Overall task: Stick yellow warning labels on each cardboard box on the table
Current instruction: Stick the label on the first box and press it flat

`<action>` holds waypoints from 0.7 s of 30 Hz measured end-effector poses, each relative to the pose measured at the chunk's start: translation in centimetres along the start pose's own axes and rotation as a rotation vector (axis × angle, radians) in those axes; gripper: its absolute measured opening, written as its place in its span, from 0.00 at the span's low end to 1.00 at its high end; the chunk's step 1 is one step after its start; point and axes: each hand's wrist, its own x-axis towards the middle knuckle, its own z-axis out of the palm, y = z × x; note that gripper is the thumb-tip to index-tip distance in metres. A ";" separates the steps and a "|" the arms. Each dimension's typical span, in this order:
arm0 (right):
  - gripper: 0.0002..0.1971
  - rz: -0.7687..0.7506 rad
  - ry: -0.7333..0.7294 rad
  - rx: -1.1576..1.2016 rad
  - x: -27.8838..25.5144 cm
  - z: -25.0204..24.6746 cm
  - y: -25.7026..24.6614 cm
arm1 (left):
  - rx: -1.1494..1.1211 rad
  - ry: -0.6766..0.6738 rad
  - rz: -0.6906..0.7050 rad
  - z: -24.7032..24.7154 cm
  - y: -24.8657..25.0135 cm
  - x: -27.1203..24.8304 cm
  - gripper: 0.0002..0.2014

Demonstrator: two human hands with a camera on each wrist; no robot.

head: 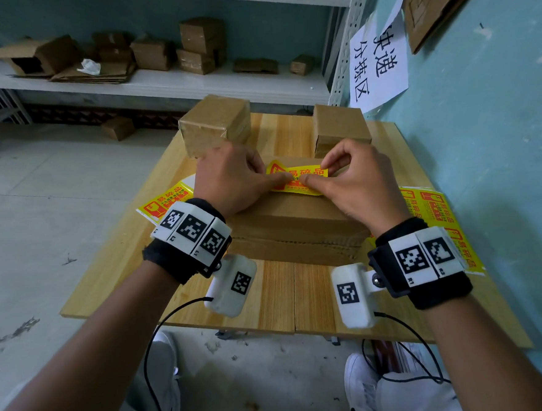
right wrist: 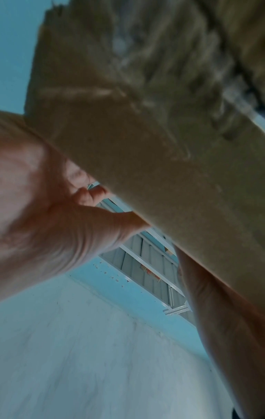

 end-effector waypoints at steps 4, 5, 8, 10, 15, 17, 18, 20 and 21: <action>0.17 -0.002 0.002 -0.005 -0.1 0.2 -0.1 | 0.019 0.028 0.010 0.3 -0.1 0.1 0.23; 0.17 -0.003 0.002 -0.003 -0.1 0.2 -0.2 | 0.023 0.030 0.011 0.3 -0.1 0.1 0.24; 0.17 -0.003 -0.003 -0.010 -0.1 0.1 -0.3 | 0.037 0.032 0.015 0.3 0.0 0.0 0.24; 0.17 0.002 0.000 -0.013 -0.1 0.2 -0.4 | 0.038 0.034 0.018 0.3 0.1 0.0 0.24; 0.16 0.026 0.007 -0.011 0.0 0.3 -0.6 | 0.045 0.048 0.015 0.3 0.1 -0.2 0.24; 0.16 0.028 0.007 -0.011 0.0 0.3 -0.6 | 0.043 0.045 0.012 0.4 0.1 -0.1 0.24; 0.16 0.028 0.007 -0.013 -0.1 0.4 -0.6 | 0.043 0.044 0.013 0.4 0.1 -0.1 0.24; 0.16 0.030 0.006 -0.021 -0.1 0.4 -0.7 | 0.046 0.042 0.018 0.5 0.1 -0.1 0.24; 0.16 0.033 0.004 -0.023 -0.1 0.4 -0.7 | 0.050 0.040 0.018 0.5 0.0 -0.1 0.24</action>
